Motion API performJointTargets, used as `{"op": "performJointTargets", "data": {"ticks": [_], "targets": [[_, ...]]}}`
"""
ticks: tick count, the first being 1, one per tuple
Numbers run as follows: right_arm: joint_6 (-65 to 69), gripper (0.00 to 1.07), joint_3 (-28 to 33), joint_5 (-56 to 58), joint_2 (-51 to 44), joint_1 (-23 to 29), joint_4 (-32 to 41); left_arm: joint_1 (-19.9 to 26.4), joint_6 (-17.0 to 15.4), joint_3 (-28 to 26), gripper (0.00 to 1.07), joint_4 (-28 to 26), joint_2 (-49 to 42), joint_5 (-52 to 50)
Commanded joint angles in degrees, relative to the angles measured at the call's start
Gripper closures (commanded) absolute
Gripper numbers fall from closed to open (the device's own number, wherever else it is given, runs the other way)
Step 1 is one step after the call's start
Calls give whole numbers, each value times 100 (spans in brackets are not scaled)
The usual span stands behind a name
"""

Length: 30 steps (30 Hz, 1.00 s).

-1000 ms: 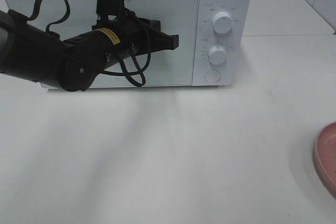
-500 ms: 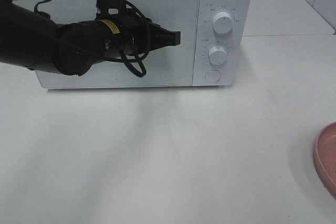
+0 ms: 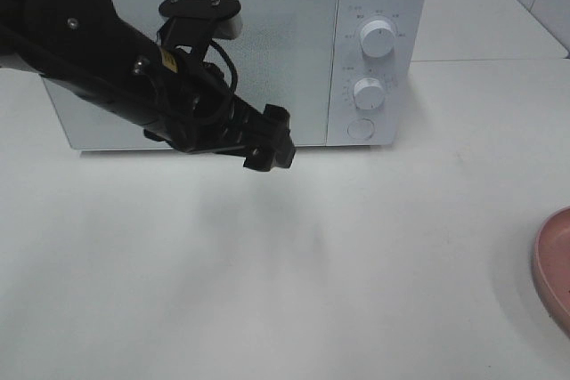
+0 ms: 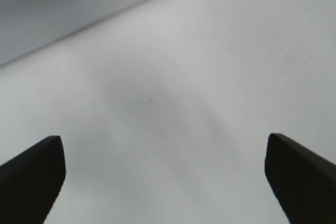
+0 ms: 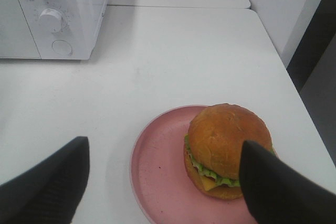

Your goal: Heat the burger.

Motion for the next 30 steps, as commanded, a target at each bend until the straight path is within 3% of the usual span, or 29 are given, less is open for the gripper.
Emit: {"op": "performJointTargets", "data": {"ticks": [1, 8, 9, 11, 15, 16, 18, 22, 23, 24, 28, 30], "targets": [[-57, 33, 11, -74, -138, -40, 17, -17, 11, 23, 7, 57, -338, 1129], [-57, 33, 11, -74, -138, -40, 17, 29, -11, 23, 8, 115, -762, 2315], [-57, 33, 11, -74, -138, -40, 17, 149, -206, 23, 8, 115, -888, 2567], [-57, 33, 11, -74, -138, -40, 17, 229, -275, 23, 8, 126, -940, 2676], [-57, 33, 11, -74, -138, -40, 17, 968, -321, 23, 8, 235, -1031, 3426], [-57, 33, 11, -74, -138, -40, 17, 968, -321, 23, 8, 235, -1031, 3426], [-57, 33, 11, -74, -138, -40, 17, 1604, -321, 23, 8, 521, -1112, 3976], [-57, 33, 11, -74, -138, -40, 17, 1885, -321, 23, 8, 607, -1180, 4177], [-57, 33, 11, -74, -138, -40, 17, 2172, -321, 46, 8, 630, -1283, 4349], [-57, 33, 11, -74, -138, -40, 17, 2447, -321, 189, 8, 636, -1427, 4395], [-57, 33, 11, -74, -138, -40, 17, 2819, -321, 556, 9, 676, -1770, 4337], [-57, 33, 11, -74, -138, -40, 17, 3174, -321, 1014, 9, 688, -2137, 4332]]}}
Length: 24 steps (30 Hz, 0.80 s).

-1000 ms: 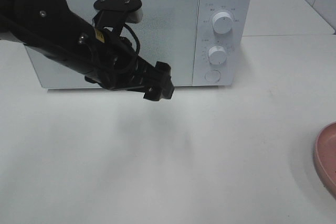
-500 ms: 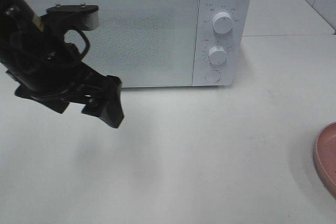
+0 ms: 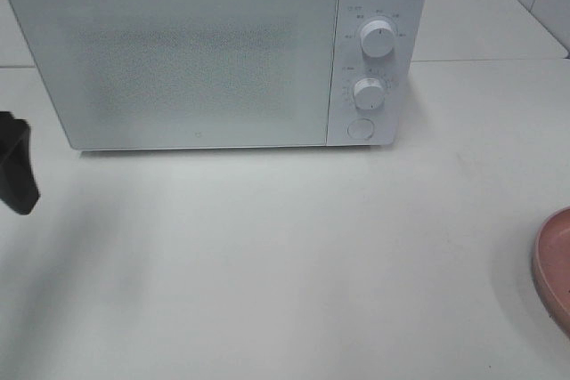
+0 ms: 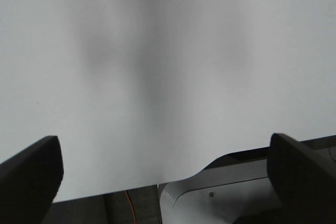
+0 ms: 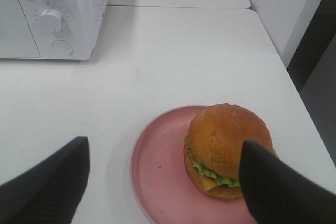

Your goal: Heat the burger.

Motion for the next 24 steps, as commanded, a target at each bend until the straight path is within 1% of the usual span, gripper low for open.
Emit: {"op": "performJointTargets", "data": {"ticks": [1, 2, 3, 6, 8, 9, 10, 11, 12, 13, 14, 17, 19, 20, 22, 24], "targets": [[-57, 33, 11, -74, -138, -40, 17, 246, -46, 367, 9, 6, -292, 57], [-57, 33, 11, -74, -138, -40, 17, 350, -46, 533, 9, 0, -401, 86], [-57, 33, 11, -74, -138, -40, 17, 510, -46, 859, 9, 0, -682, 120], [-57, 33, 11, -74, -138, -40, 17, 556, -46, 985, 9, 0, -831, 126], [-57, 33, 11, -74, -138, -40, 17, 602, -46, 1570, 9, 11, -1450, 178], [-57, 33, 11, -74, -138, -40, 17, 602, -46, 1570, 9, 11, -1450, 178], [-57, 33, 11, -74, -138, -40, 17, 602, -46, 1713, 9, 11, -1587, 183], [-57, 33, 11, -74, -138, -40, 17, 602, -46, 1954, 9, 11, -1954, 183], [-57, 33, 11, -74, -138, -40, 17, 602, -46, 1954, 9, 11, -1954, 183], [-57, 33, 11, -74, -138, -40, 17, 602, -46, 2080, 9, 11, -2149, 160], [-57, 33, 11, -74, -138, -40, 17, 602, -46, 2292, 9, 6, -2527, 74], [-57, 33, 11, -74, -138, -40, 17, 602, -46, 2406, 9, 11, -2750, 34], [-57, 33, 11, -74, -138, -40, 23, 602, -6, 2498, 9, 34, -3547, -97], [-57, 33, 11, -74, -138, -40, 23, 602, -6, 2498, 9, 34, -3547, -97], [-57, 33, 11, -74, -138, -40, 23, 602, 11, 2498, 9, 103, -4142, -97], [-57, 33, 11, -74, -138, -40, 23, 602, 6, 2498, 9, 103, -4320, -97]]}}
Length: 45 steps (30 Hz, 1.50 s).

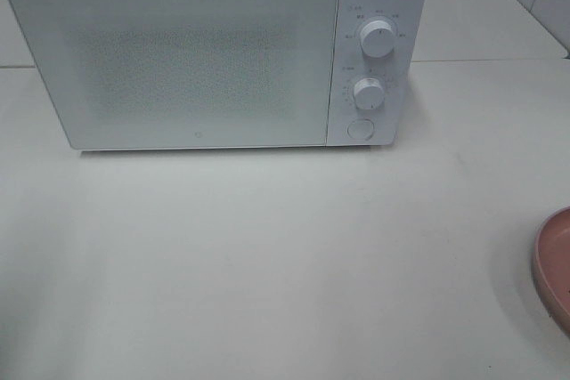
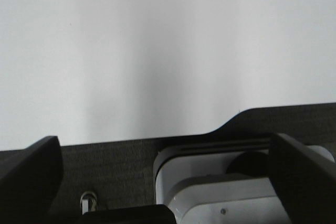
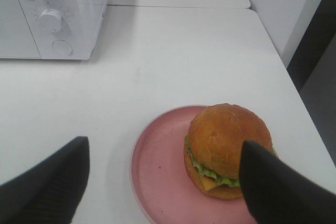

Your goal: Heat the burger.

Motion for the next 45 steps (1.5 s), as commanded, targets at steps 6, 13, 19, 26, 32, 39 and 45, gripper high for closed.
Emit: {"op": "performJointTargets", "data": {"ticks": [6, 13, 19, 26, 32, 39, 45], "targets": [[-57, 33, 11, -74, -138, -40, 23, 29, -6, 40, 9, -63, -1518, -63], [-57, 33, 11, -74, -138, -40, 23, 407, -6, 40, 9, -69, -2532, -63], [-57, 33, 11, -74, -138, -40, 23, 636, -6, 40, 9, -74, -3541, -69], [-57, 33, 11, -74, -138, -40, 23, 636, -6, 40, 9, -69, -4217, -69], [-63, 33, 11, -74, -132, -40, 23, 636, -6, 40, 9, -74, -4160, -74], [-63, 33, 11, -74, -132, -40, 23, 636, -6, 40, 9, -74, -4148, -74], [-63, 33, 11, -74, -132, -40, 23, 636, -6, 40, 9, -74, -4148, -74]]}}
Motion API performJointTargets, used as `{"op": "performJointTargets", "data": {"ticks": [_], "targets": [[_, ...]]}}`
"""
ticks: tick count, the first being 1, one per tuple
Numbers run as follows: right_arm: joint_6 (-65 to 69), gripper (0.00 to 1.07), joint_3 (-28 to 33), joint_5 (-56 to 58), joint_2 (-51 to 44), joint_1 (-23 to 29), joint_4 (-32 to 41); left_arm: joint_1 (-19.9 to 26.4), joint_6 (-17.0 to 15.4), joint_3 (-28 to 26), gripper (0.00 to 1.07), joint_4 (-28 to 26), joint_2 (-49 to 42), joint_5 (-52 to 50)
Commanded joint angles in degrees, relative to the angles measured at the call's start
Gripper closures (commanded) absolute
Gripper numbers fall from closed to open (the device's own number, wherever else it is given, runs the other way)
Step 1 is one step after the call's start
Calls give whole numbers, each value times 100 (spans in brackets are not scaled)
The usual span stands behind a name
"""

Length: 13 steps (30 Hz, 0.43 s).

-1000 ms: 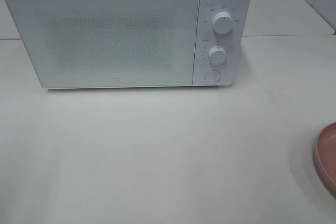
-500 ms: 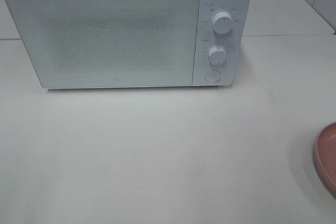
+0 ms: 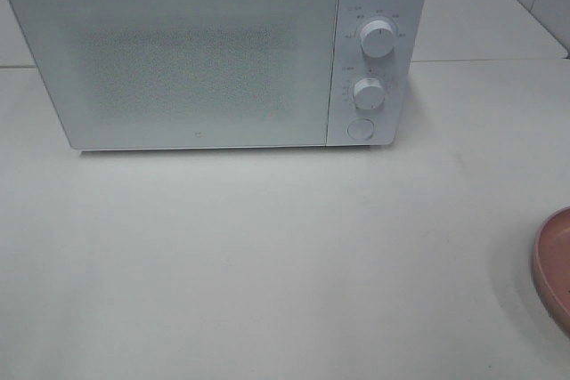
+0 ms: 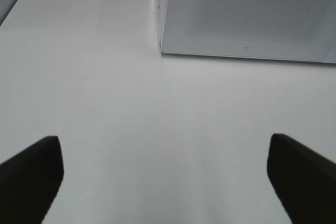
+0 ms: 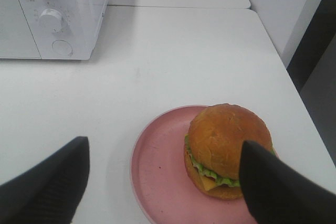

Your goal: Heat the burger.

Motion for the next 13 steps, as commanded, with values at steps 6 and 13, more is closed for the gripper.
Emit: {"op": "performJointTargets", "data": {"ticks": [6, 13], "targets": [[-63, 33, 11, -74, -132, -40, 23, 17, -11, 23, 9, -29, -109, -52], [-63, 33, 11, -74, -132, -40, 23, 17, -11, 23, 9, -29, -109, -52]]}}
